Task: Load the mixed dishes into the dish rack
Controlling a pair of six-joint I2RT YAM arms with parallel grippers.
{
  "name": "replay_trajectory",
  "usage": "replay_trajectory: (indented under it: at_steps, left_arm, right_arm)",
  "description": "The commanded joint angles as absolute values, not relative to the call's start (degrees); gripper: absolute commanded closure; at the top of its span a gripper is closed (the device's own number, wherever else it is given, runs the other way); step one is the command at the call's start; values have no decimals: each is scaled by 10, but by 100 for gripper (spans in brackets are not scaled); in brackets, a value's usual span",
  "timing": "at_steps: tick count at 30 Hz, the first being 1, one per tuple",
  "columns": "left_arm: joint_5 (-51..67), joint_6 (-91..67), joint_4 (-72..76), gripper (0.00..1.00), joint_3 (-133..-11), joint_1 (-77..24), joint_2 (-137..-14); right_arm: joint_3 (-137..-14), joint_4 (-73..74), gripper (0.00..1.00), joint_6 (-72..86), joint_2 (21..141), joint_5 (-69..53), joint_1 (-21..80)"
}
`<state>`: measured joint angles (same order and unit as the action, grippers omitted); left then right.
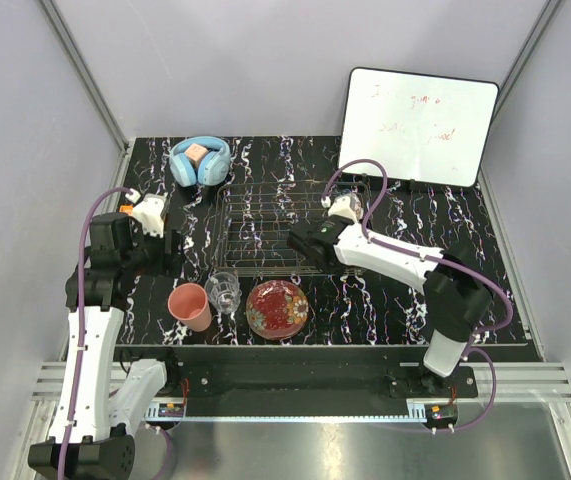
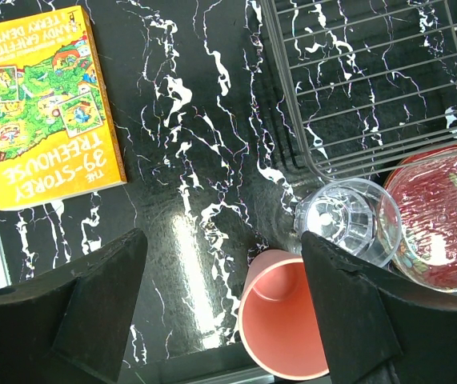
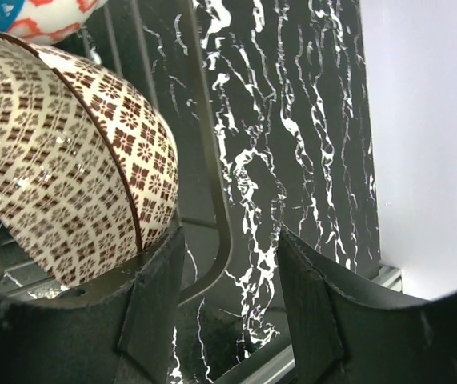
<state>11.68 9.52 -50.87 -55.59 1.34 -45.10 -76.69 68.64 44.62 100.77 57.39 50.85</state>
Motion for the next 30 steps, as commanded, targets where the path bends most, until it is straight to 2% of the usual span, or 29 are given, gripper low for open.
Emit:
replay_trajectory:
  at_steps: [1, 10, 20, 26, 30]
  left_arm:
    - [106, 99, -482, 18, -549, 16, -446]
    - [107, 98, -480, 18, -544, 16, -444]
    - [98, 98, -443, 18, -525, 16, -463]
    - [64, 86, -379, 18, -535, 16, -549]
    - [63, 83, -341, 18, -551, 15, -608]
  right_arm:
    - [-760, 597, 41, 417, 981, 539, 514]
    - [-764, 566, 40, 388, 961, 510, 533]
    - [-765, 720, 39, 514, 916, 550, 541]
    - [-753, 630, 40, 486, 865, 484, 541]
    - [-699, 542, 40, 446, 793, 413, 541]
